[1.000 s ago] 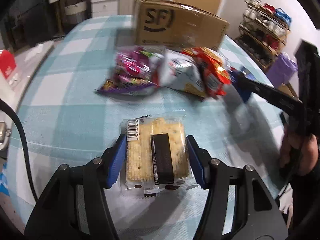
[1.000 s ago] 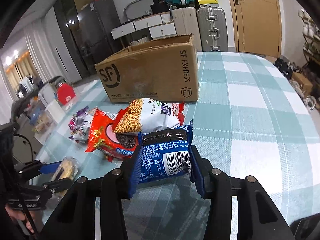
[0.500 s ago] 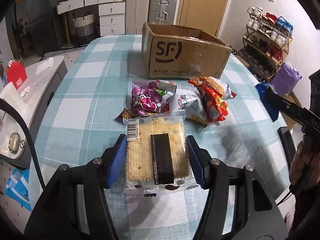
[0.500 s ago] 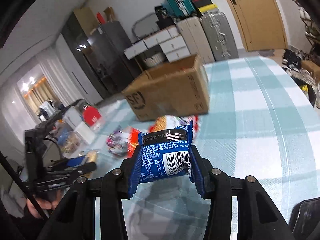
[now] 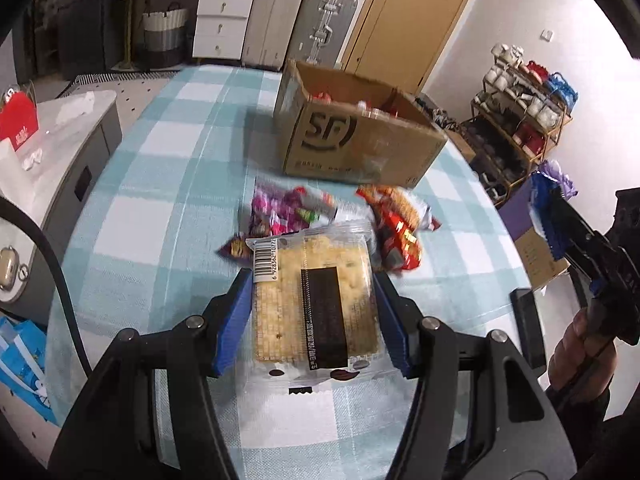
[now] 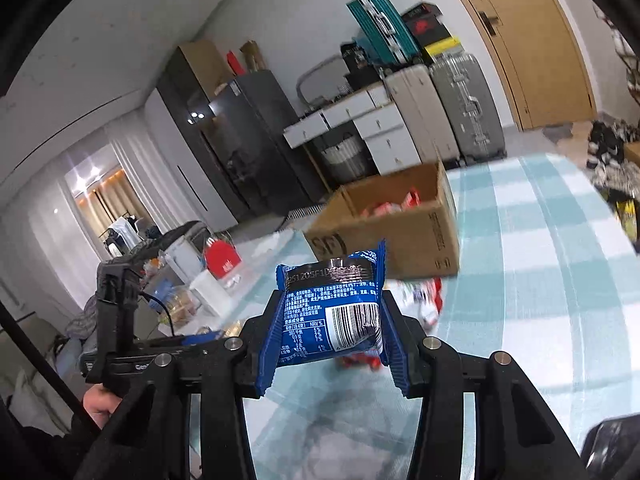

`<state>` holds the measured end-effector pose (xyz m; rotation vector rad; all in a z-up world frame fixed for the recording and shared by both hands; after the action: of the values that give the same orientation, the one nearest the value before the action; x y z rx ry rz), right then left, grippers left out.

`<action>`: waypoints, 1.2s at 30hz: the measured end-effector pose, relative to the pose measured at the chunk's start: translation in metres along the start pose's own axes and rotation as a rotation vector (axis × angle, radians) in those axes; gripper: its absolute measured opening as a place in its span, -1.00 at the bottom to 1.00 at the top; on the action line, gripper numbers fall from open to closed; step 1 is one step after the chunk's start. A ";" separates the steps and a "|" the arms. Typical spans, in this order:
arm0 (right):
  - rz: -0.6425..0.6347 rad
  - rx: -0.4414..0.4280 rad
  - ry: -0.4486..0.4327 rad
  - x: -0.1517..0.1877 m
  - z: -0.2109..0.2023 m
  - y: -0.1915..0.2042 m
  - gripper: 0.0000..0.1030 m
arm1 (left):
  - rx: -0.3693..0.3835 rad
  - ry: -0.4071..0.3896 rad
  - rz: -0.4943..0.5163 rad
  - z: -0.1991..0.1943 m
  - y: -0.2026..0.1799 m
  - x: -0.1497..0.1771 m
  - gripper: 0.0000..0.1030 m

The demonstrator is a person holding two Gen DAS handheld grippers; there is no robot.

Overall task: Organize snacks
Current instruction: 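Carry the cracker packet and blue biscuit packet over the SF box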

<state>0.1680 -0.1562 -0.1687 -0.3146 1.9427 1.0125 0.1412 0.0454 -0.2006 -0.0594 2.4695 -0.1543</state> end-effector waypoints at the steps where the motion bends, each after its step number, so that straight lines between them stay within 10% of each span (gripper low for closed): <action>1: -0.007 -0.010 -0.011 -0.006 -0.002 0.006 -0.11 | 0.002 -0.011 0.001 -0.004 -0.001 -0.005 0.10; 23: -0.103 -0.083 -0.081 -0.146 -0.028 0.066 -0.11 | 0.025 -0.195 0.209 -0.085 -0.059 -0.146 0.10; 36: -0.125 -0.046 -0.044 -0.219 0.026 0.046 -0.11 | -0.006 -0.181 0.263 -0.036 -0.096 -0.225 0.10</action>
<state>0.2821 -0.1437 0.0257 -0.4308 1.8385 0.9749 0.2955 -0.0285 -0.0221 0.2379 2.2717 -0.0261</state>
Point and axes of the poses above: each gripper's, at about its wrist camera, not at the fingertips, and z roughly the way its jaws point, y to its left, x to its underside, the point moved 9 cm from there along z, roughly the way its jaws point, and after that the axes turned 13 degrees about -x, right-handed, at the moved point
